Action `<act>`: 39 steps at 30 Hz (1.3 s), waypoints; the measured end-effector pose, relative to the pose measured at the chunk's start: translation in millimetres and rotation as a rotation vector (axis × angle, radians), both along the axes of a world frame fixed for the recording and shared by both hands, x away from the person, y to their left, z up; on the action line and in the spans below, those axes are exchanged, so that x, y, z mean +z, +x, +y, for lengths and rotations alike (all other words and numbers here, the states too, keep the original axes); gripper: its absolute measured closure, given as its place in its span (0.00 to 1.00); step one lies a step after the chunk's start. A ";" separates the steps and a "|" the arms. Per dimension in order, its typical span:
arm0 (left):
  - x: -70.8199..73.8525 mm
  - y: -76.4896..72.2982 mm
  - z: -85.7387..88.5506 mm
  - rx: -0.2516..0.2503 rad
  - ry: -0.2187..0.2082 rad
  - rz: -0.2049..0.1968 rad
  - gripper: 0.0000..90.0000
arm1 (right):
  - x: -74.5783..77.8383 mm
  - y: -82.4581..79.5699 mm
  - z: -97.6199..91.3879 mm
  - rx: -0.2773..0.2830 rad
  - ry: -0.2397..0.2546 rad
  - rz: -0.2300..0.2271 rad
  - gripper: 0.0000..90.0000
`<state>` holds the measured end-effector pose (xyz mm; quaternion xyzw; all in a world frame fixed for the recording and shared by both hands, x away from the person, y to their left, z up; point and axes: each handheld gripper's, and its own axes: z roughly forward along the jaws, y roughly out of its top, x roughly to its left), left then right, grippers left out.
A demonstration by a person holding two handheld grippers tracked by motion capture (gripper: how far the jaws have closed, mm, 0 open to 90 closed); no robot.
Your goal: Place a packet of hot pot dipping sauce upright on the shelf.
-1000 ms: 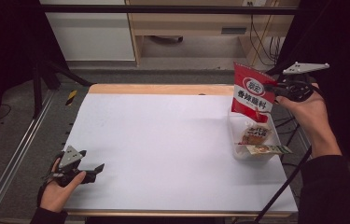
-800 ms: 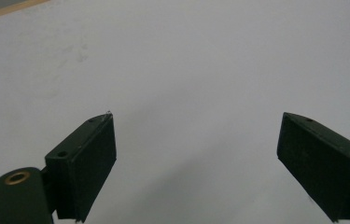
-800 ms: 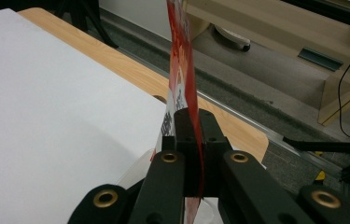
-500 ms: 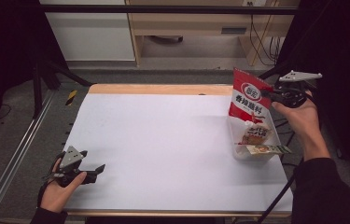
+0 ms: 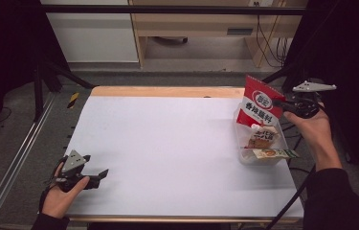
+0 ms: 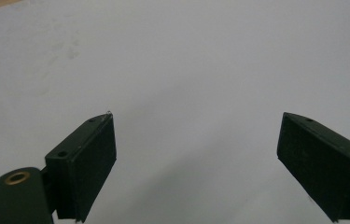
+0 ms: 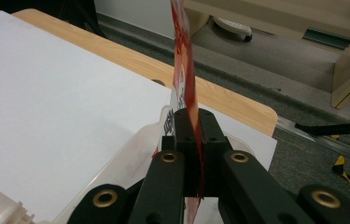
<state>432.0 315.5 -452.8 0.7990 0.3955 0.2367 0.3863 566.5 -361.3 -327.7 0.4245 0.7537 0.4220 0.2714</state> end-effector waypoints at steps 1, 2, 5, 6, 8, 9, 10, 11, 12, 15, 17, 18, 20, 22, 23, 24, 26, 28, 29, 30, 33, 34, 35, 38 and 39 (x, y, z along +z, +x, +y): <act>0.1 -0.1 0.3 0.000 -0.006 0.002 0.13 | -0.4 -0.1 -0.6 0.001 -0.008 0.000 0.99; -0.1 -0.1 0.4 0.001 -0.020 0.004 0.13 | -0.5 -0.4 -1.0 0.002 -0.011 0.002 0.99; -0.2 0.4 1.3 0.000 -0.033 0.011 0.13 | -0.6 -1.8 -0.9 -0.003 -0.023 0.011 0.99; -0.2 0.4 1.5 0.000 -0.032 0.011 0.13 | -0.9 -1.9 -1.1 -0.004 -0.031 0.010 0.99; 0.0 0.3 1.7 0.001 -0.035 0.009 0.13 | -1.2 -2.4 -2.0 -0.009 -0.045 0.016 0.99; 0.0 0.3 1.7 0.001 -0.035 0.009 0.13 | -1.5 -2.5 -2.6 -0.009 -0.051 0.018 0.99; 0.0 0.3 1.5 0.001 -0.035 0.010 0.13 | -1.8 -2.8 -2.8 -0.010 -0.054 0.021 0.99; -0.3 0.3 1.0 -0.001 -0.035 0.012 0.13 | -1.9 -3.4 -2.8 -0.013 -0.061 0.026 0.99; -0.5 0.5 0.4 -0.005 -0.031 0.010 0.13 | -2.0 -3.8 -2.8 -0.015 -0.066 0.028 0.99; -0.4 0.3 -1.3 -0.011 -0.028 0.011 0.13 | -2.1 -5.1 -1.0 -0.027 -0.088 0.032 0.99; -0.5 0.1 -1.2 -0.009 -0.026 0.011 0.13 | -2.1 -5.7 -0.2 -0.029 -0.104 0.041 0.99; -0.6 0.1 -0.8 -0.009 -0.025 0.011 0.13 | -2.2 -5.7 -0.3 -0.034 -0.109 0.043 0.99; -0.7 0.0 -0.5 -0.008 -0.026 0.011 0.13 | -2.9 -5.5 -0.5 -0.043 -0.118 0.049 0.95; -0.5 0.0 -0.7 -0.010 -0.023 0.010 0.13 | -3.3 -5.3 0.2 -0.054 -0.128 0.058 0.90; -0.5 -0.2 -1.1 -0.011 -0.022 0.010 0.13 | -3.1 -5.1 0.5 -0.055 -0.130 0.056 0.86; -0.4 -0.2 -1.5 -0.012 -0.019 0.006 0.13 | -3.0 -5.0 1.3 -0.060 -0.132 0.054 0.82; -0.3 -0.2 -1.7 -0.015 -0.014 0.005 0.13 | -2.8 -4.0 3.5 -0.065 -0.144 0.049 0.71; -0.4 -0.4 -1.9 -0.014 -0.017 0.007 0.13 | -2.4 -3.3 6.3 -0.070 -0.153 0.046 0.56; -0.4 -0.4 -1.8 -0.014 -0.017 0.007 0.13 | -2.1 -2.9 8.0 -0.075 -0.158 0.042 0.49; -0.4 -0.4 -1.6 -0.014 -0.017 0.007 0.13 | -1.9 -2.9 10.4 -0.075 -0.156 0.034 0.42; -0.2 -0.5 -1.8 -0.014 -0.018 0.006 0.13 | -0.3 -1.9 14.9 -0.080 -0.178 0.016 0.28; -0.1 -0.6 -1.9 -0.015 -0.018 0.006 0.13 | 0.2 -1.5 16.5 -0.081 -0.189 0.009 0.25; 0.0 -0.7 -1.9 -0.014 -0.017 0.005 0.13 | 0.3 -1.3 18.1 -0.082 -0.197 0.000 0.21; 0.1 -0.7 -1.8 -0.015 -0.017 0.004 0.13 | 2.4 -0.5 22.0 -0.083 -0.207 -0.023 0.15; 0.0 -0.7 -1.8 -0.015 -0.017 0.005 0.13 | 3.5 -0.3 23.3 -0.081 -0.205 -0.032 0.13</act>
